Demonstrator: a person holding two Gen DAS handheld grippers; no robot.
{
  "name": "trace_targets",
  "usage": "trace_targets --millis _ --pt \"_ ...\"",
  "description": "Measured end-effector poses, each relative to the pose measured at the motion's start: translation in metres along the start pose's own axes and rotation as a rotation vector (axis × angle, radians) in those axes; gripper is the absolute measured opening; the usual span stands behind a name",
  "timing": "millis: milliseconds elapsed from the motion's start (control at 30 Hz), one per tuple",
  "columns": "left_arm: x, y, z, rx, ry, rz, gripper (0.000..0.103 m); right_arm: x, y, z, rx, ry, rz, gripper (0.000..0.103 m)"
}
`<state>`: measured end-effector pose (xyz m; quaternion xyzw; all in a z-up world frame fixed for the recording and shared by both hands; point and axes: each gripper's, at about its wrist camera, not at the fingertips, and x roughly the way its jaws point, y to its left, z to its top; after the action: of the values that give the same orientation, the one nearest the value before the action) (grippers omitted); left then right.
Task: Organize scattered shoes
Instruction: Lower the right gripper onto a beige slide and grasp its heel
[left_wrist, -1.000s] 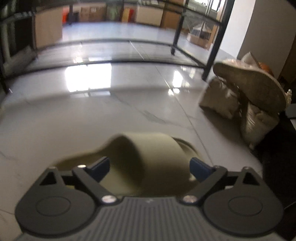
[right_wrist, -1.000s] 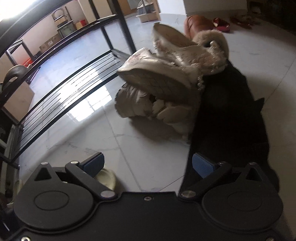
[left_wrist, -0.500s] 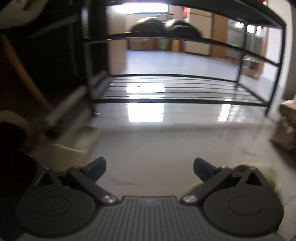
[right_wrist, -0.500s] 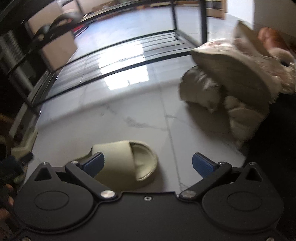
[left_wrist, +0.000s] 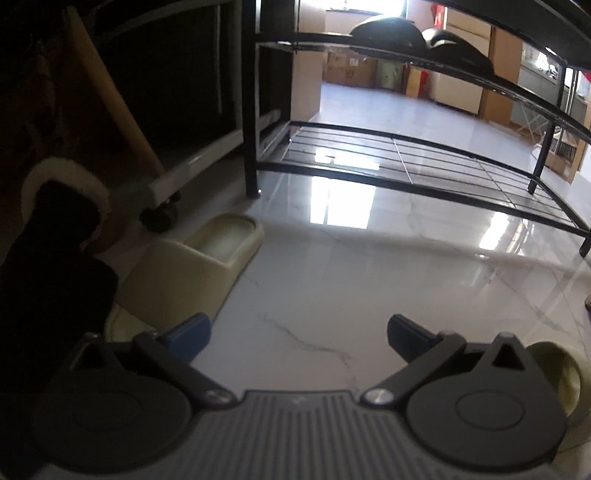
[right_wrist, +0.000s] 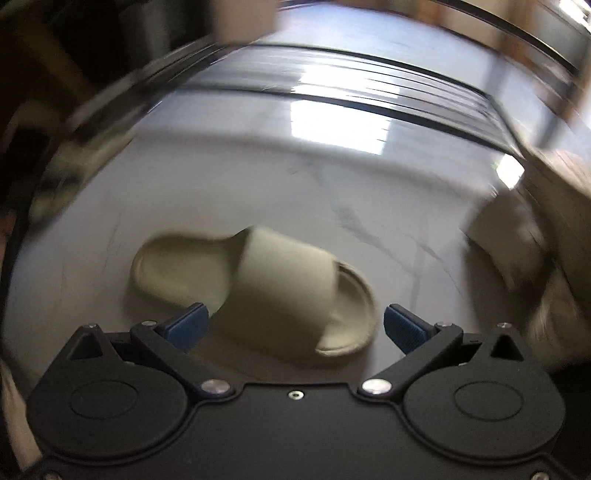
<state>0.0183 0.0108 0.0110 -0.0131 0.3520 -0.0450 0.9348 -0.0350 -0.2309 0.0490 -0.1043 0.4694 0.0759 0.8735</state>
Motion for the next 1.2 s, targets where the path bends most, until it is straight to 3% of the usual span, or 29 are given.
trace_targets --millis 67,167,400,567,667,767,1033,1200 --pt "0.002 0.001 -0.002 -0.007 0.009 0.004 0.102 0.009 0.011 0.002 -0.122 0.009 -0.001 0.103" --pt "0.003 0.004 -0.003 -0.028 0.020 -0.002 0.102 0.020 0.013 0.010 -0.114 -0.001 0.042 0.103" --pt "0.006 0.011 -0.005 -0.075 0.025 0.014 0.102 0.034 0.002 0.028 0.038 -0.014 0.099 0.103" --pt "0.007 0.007 -0.005 -0.060 0.022 0.011 0.102 0.026 -0.003 0.059 -0.226 0.086 0.234 0.103" --pt "0.004 0.005 -0.005 -0.056 0.010 0.003 0.102 0.027 0.008 0.060 -0.493 0.155 0.220 0.103" --pt "0.004 0.004 -0.005 -0.048 0.007 0.011 0.102 0.044 0.021 0.057 -0.650 0.250 0.179 0.103" --pt "0.005 0.007 -0.004 -0.064 0.008 0.010 0.102 0.076 0.054 0.056 -0.802 0.374 0.190 0.103" --pt "0.003 0.008 -0.003 -0.072 -0.007 -0.011 0.102 0.092 0.061 0.049 -0.939 0.437 0.131 0.103"
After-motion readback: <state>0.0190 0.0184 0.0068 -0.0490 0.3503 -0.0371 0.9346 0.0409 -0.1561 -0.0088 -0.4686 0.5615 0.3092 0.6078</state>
